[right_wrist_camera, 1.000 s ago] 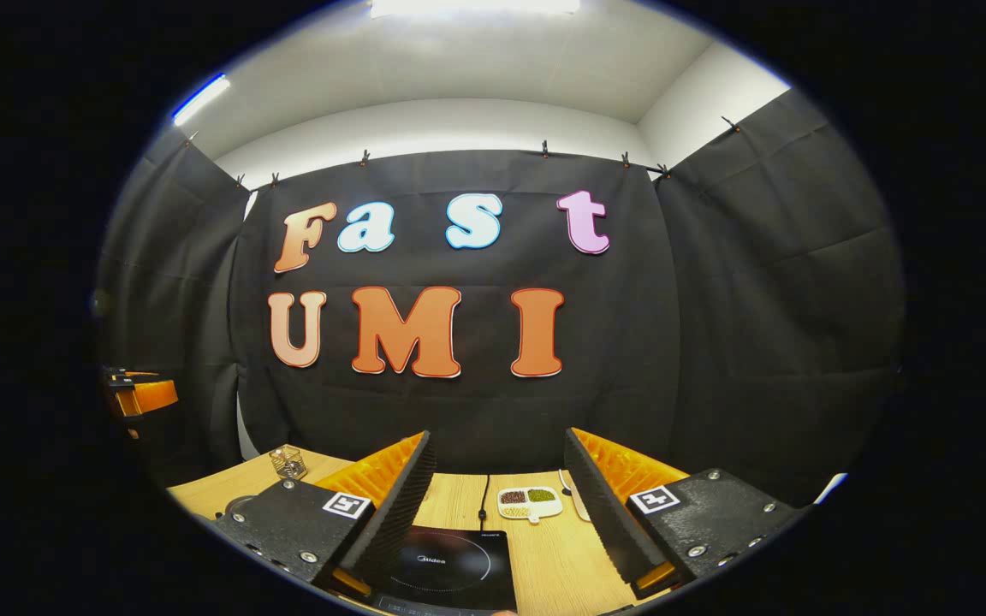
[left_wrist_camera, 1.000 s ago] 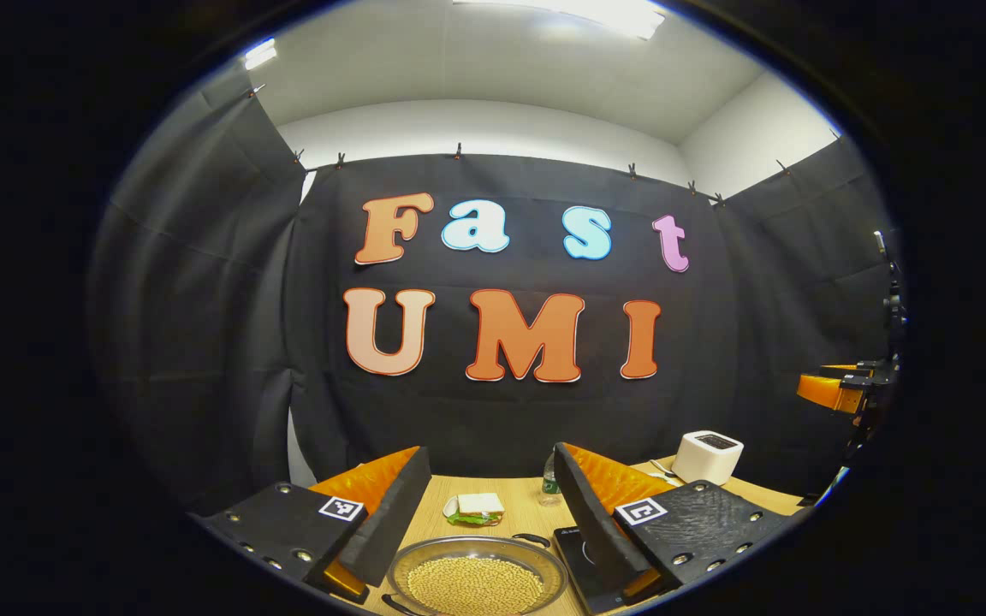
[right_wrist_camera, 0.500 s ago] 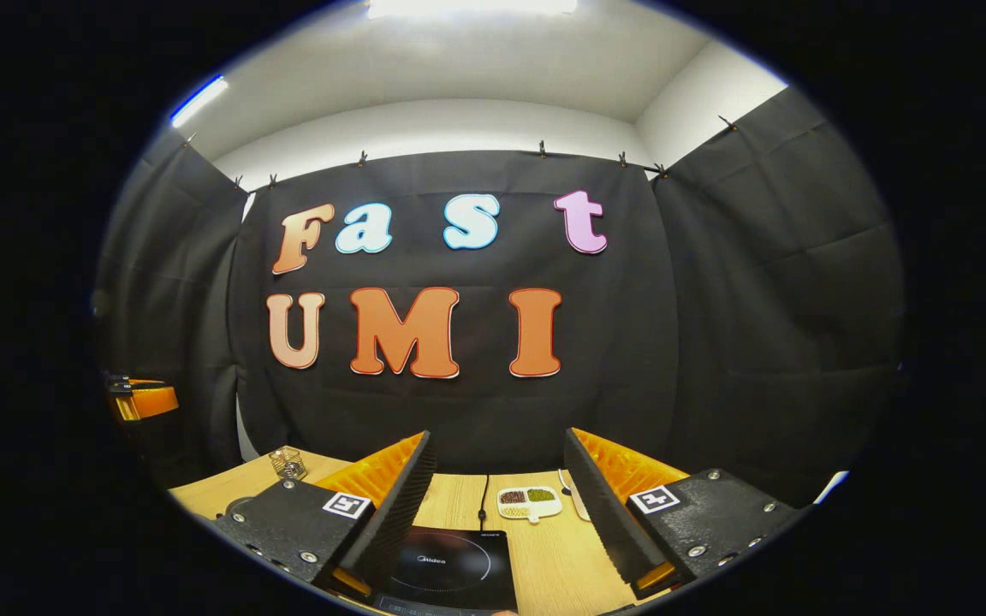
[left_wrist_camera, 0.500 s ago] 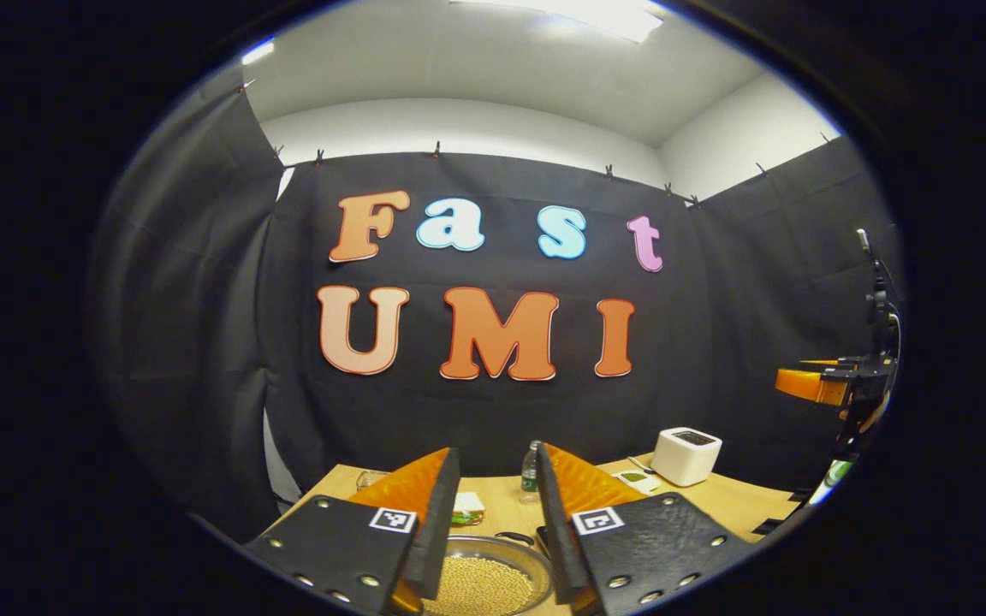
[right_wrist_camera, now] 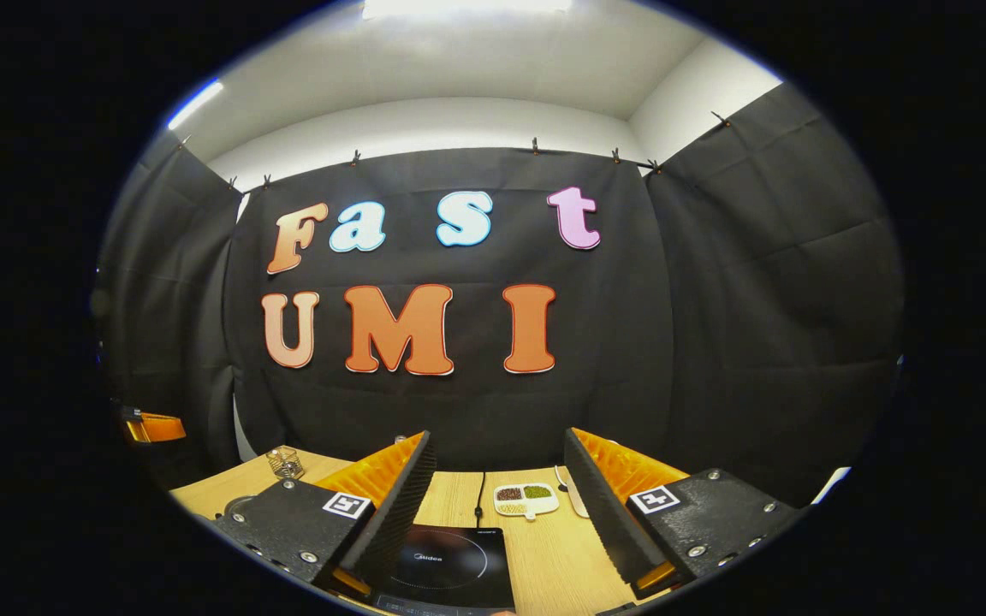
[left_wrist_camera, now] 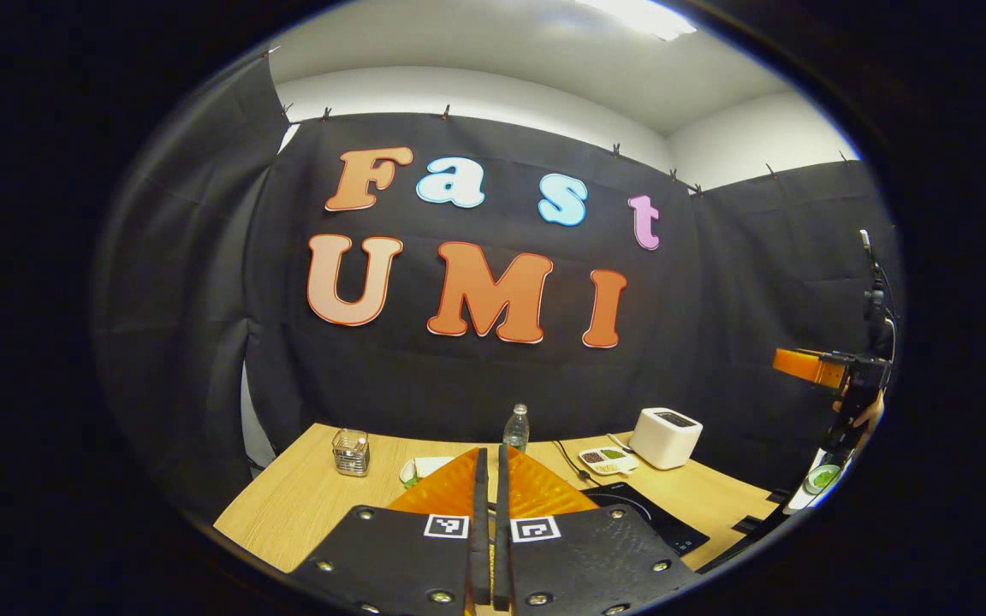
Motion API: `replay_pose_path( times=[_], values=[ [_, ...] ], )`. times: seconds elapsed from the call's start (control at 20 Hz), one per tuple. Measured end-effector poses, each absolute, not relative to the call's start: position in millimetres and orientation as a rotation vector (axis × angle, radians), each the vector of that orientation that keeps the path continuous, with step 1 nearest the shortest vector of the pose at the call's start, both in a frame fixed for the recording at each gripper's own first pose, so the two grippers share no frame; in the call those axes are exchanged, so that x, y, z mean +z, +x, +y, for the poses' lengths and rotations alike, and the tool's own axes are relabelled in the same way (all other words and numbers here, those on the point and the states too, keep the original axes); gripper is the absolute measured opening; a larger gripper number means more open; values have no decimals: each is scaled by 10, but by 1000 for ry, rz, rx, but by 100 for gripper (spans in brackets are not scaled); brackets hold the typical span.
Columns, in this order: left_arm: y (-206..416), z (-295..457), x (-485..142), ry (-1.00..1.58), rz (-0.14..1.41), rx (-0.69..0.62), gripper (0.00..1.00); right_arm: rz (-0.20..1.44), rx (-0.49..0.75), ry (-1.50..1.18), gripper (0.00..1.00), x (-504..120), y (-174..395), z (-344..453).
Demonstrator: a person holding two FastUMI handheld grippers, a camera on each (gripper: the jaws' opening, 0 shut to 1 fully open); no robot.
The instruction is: First push the handle of the pot to place it horizontally, then grasp the pot with both hands and set it on the induction cooktop.
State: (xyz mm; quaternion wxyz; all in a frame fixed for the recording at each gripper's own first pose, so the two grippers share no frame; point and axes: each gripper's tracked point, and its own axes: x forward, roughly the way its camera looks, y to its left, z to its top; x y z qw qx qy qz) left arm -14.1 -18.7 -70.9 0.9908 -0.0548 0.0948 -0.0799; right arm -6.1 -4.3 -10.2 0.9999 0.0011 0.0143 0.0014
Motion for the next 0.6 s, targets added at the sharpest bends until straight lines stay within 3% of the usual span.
replay_pose_path(
  times=[0.6],
  values=[
    [-815, -323, -1616, 21, 369, -201, 2, 66, 3, 24, 95, -316, 66, -67]
  ],
)
